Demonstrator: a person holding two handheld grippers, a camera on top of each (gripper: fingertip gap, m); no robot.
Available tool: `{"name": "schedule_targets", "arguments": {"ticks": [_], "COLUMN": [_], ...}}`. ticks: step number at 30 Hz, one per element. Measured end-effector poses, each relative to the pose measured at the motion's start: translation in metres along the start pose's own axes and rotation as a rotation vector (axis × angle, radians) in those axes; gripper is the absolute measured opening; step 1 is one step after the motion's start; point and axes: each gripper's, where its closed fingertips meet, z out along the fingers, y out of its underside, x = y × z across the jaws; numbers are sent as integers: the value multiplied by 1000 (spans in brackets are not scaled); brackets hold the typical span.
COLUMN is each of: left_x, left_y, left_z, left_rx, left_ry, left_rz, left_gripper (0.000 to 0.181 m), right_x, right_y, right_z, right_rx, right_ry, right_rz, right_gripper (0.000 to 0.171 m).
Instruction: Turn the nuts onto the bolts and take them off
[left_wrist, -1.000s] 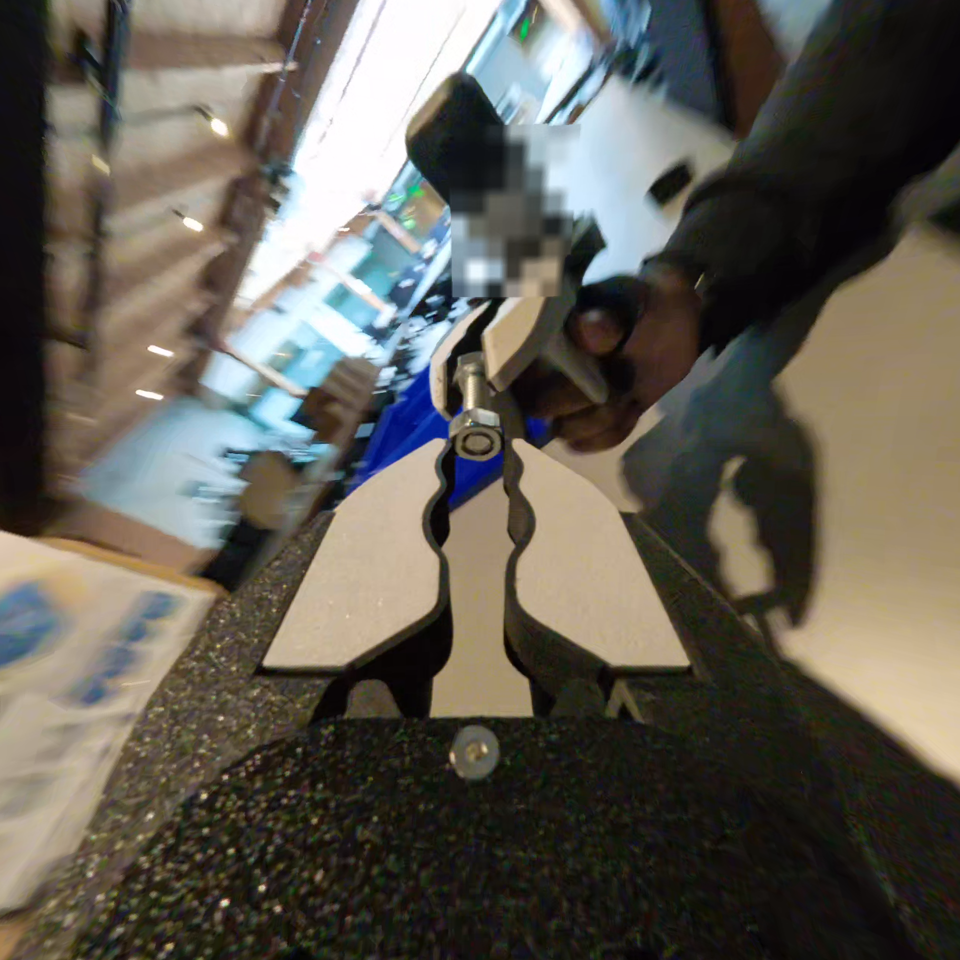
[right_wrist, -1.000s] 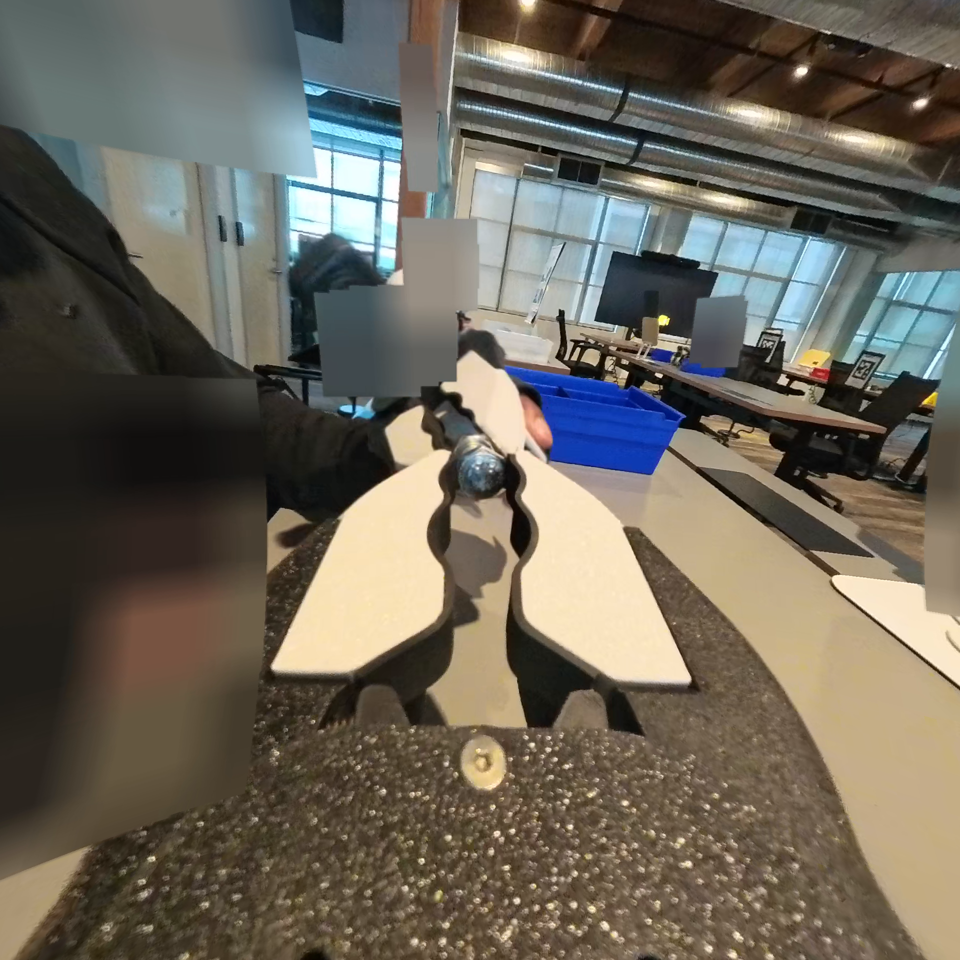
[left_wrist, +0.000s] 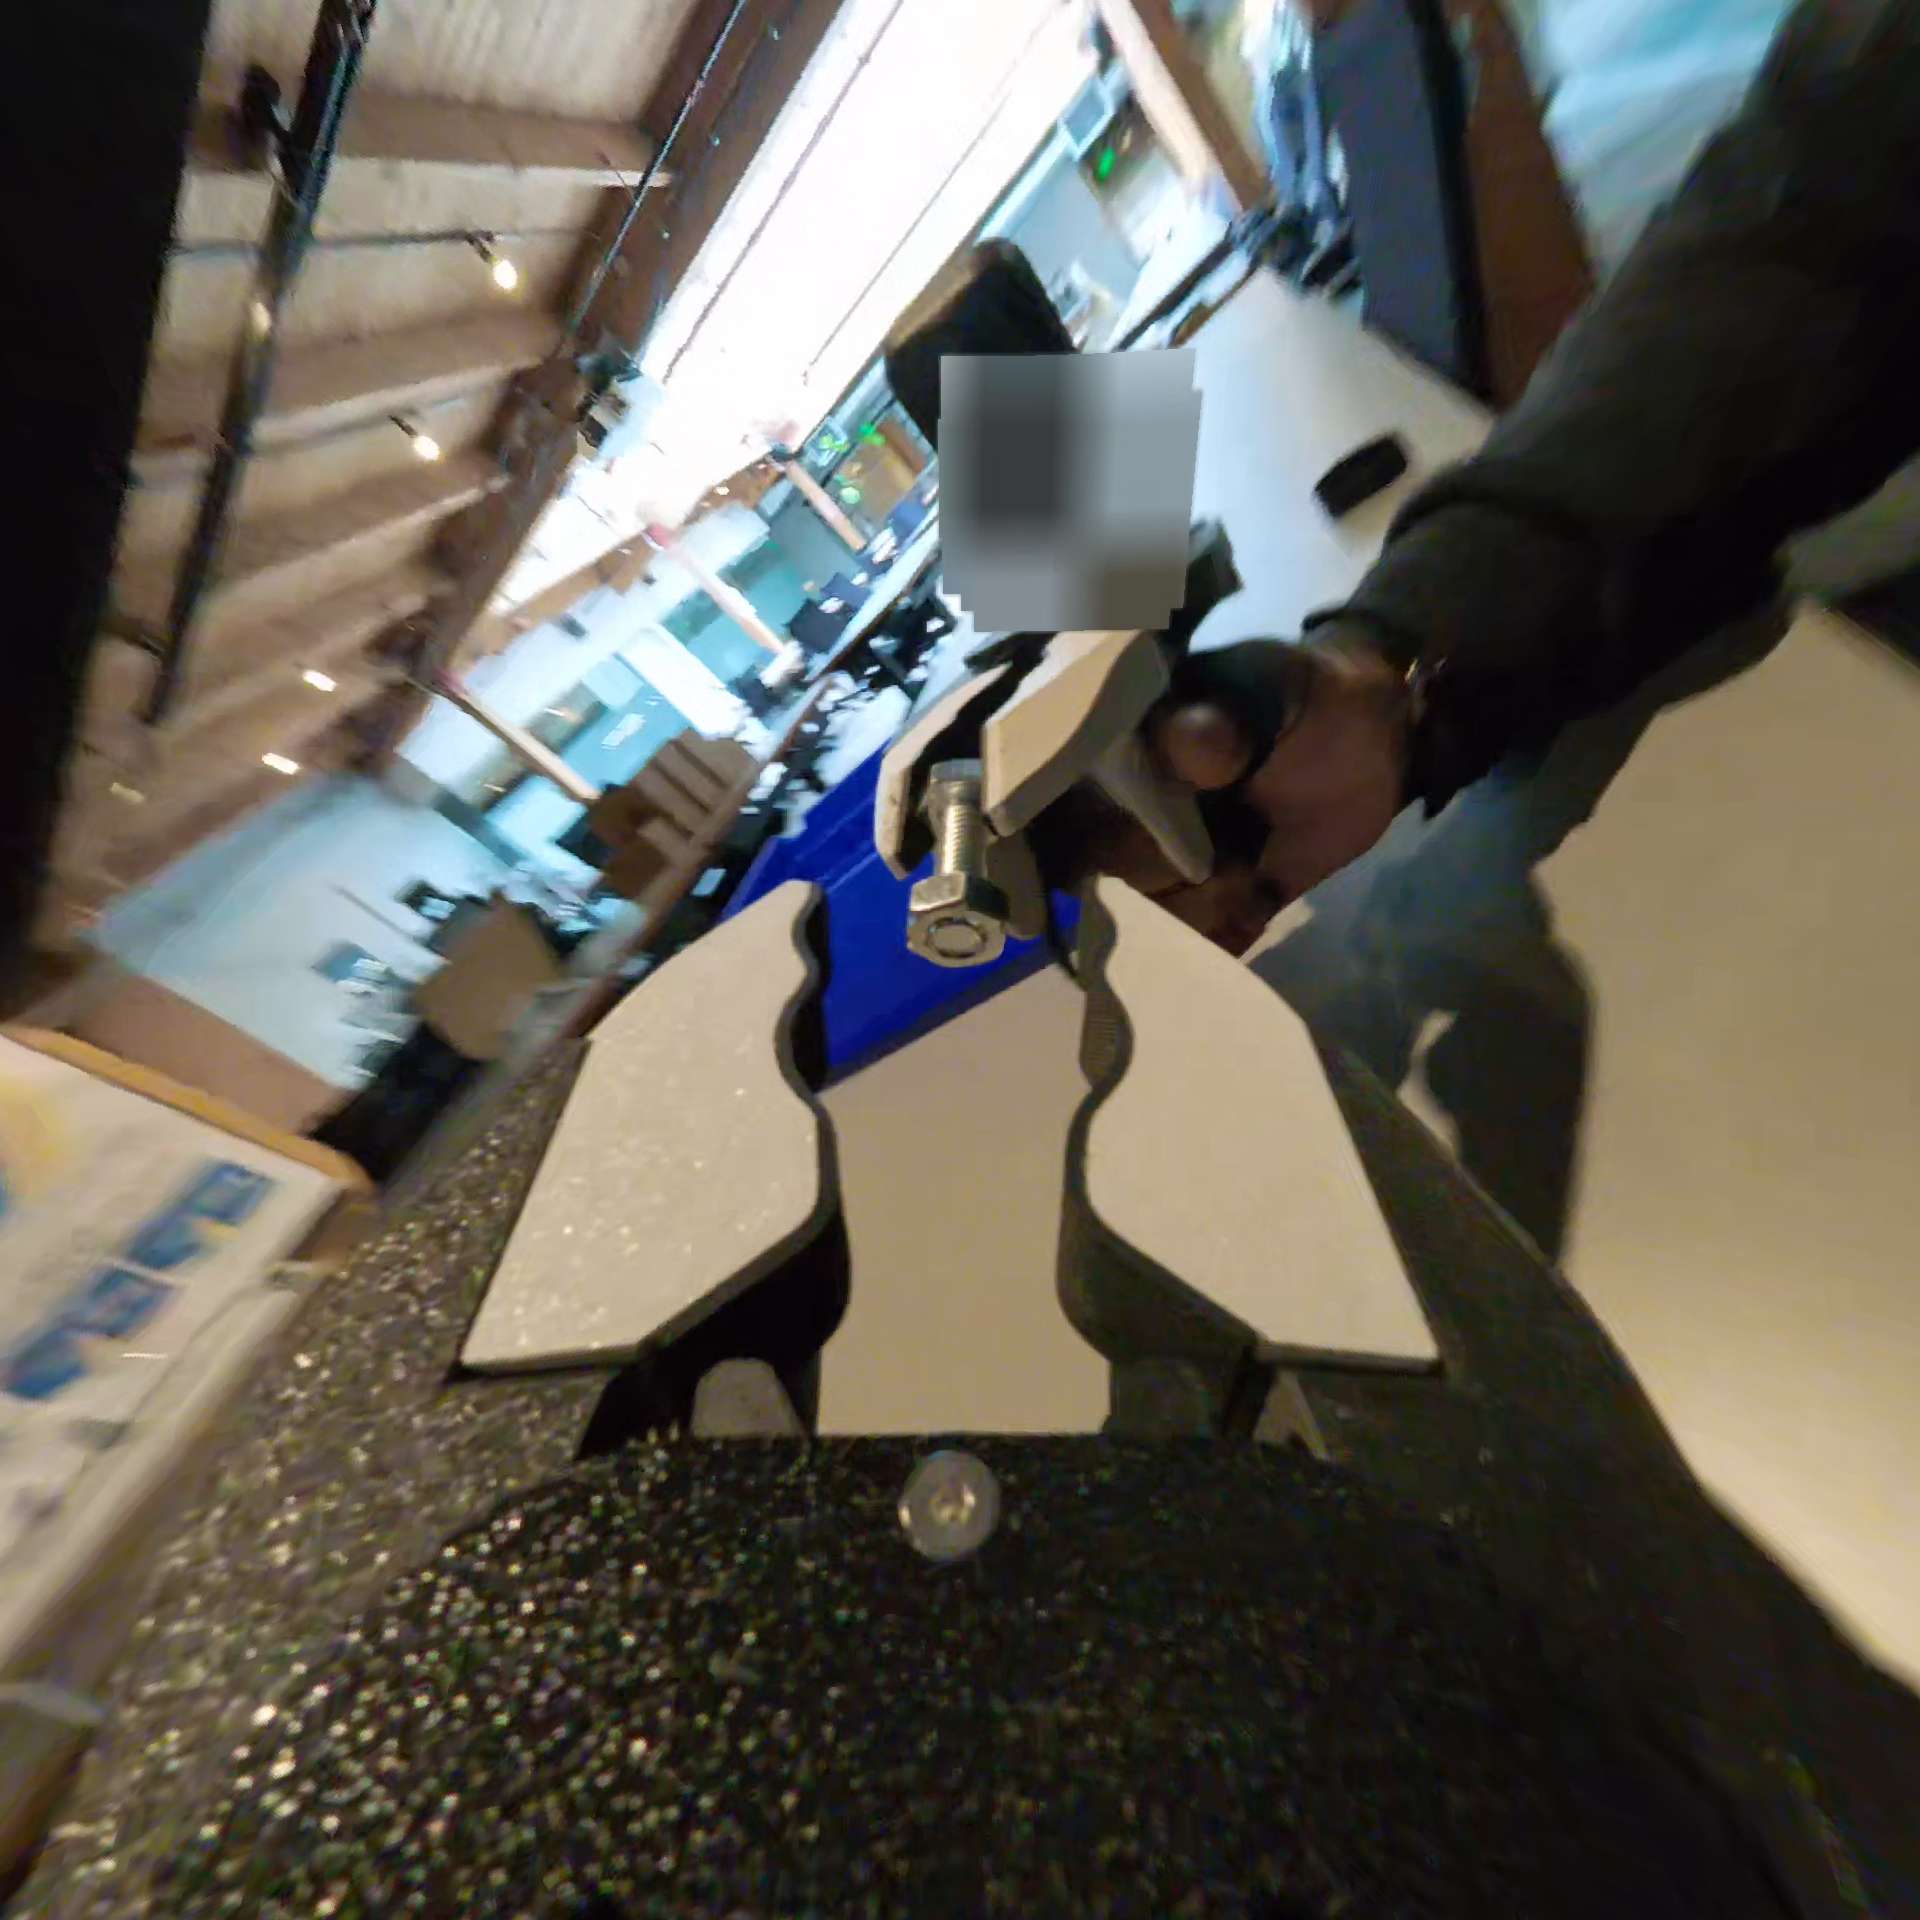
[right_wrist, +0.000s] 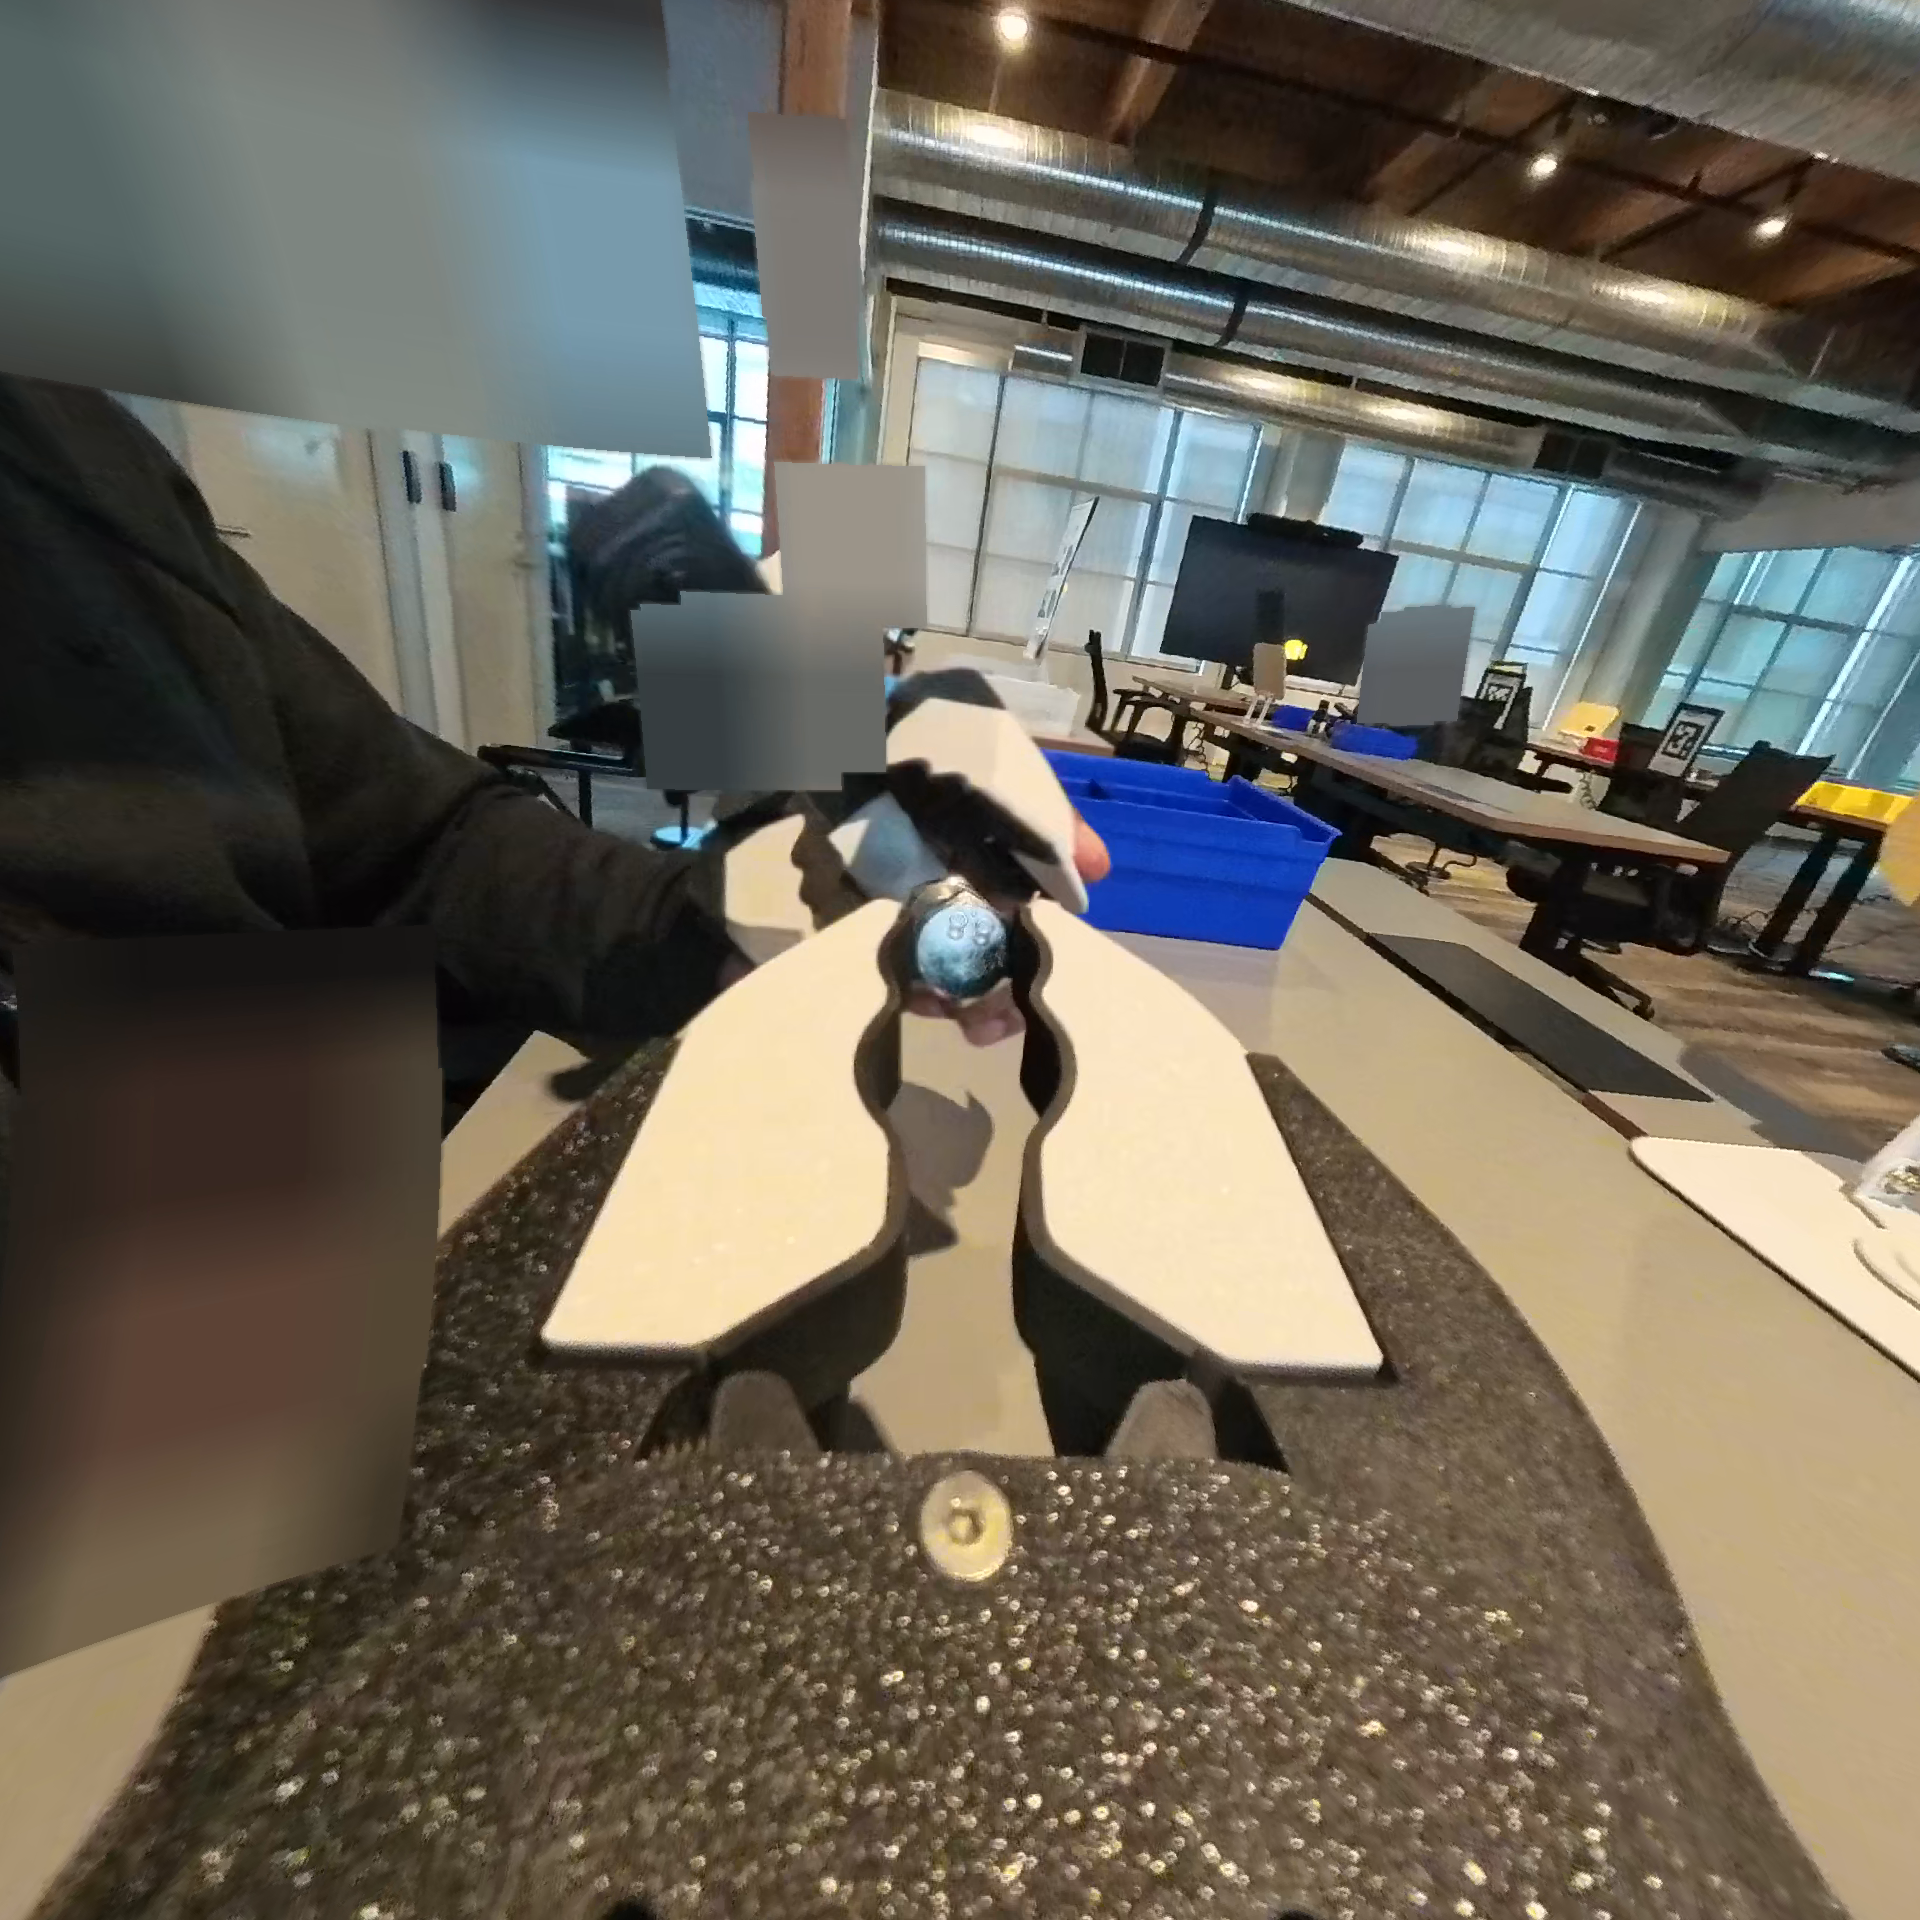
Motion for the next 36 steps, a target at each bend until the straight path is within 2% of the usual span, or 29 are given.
{"name": "schedule_targets", "arguments": {"ticks": [2, 7, 10, 12, 13, 15, 17, 20, 21, 22, 24, 26, 32, 36], "left_x": [-3, -3, 3, 7, 7, 6, 5, -1, -2, -1, -3, -8, -12, 2], "left_y": [-2, -4, -8, -6, -5, -2, 0, 5, 5, 3, -2, -4, -3, 0], "left_z": [-1, 0, 1, 2, 1, 1, 2, 2, 2, 2, 2, -1, -2, 1], "left_rx": [48, 138, 181, 174, 167, 125, 51, -98, -116, -104, -38, 19, 145, 152], "left_ry": [56, 233, 343, 378, 368, 291, 165, -55, -101, -114, -91, -43, 179, 322], "left_rz": [-206, -671, -855, -893, -862, -683, -371, 195, 298, 320, 175, -32, -667, -839], "left_gripper": [53, 49, 36, 17, 17, 17, 17, 18, 17, 21, 40, 48, 49, 46], "right_x": [2, 3, 2, -1, -2, -1, -1, 0, 0, 1, 3, 4, 6, 5], "right_y": [-3, -5, -2, 0, 0, 2, 2, 2, 2, 1, -1, -3, -4, -3], "right_z": [-2, -4, -2, -1, 0, 1, 1, 1, 1, 0, -1, -3, -4, -3], "right_rx": [5, 10, -10, -16, -20, -29, -19, -8, -2, 6, 15, 21, 25, 22], "right_ry": [10, 19, 18, 7, 8, 12, 3, 4, 3, 2, 9, 18, 25, 20], "right_rz": [-8, -17, -37, -47, -50, -50, -28, -1, 8, 16, 21, 16, 13, 16], "right_gripper": [18, 18, 18, 18, 18, 18, 18, 18, 18, 18, 18, 18, 18, 18]}}
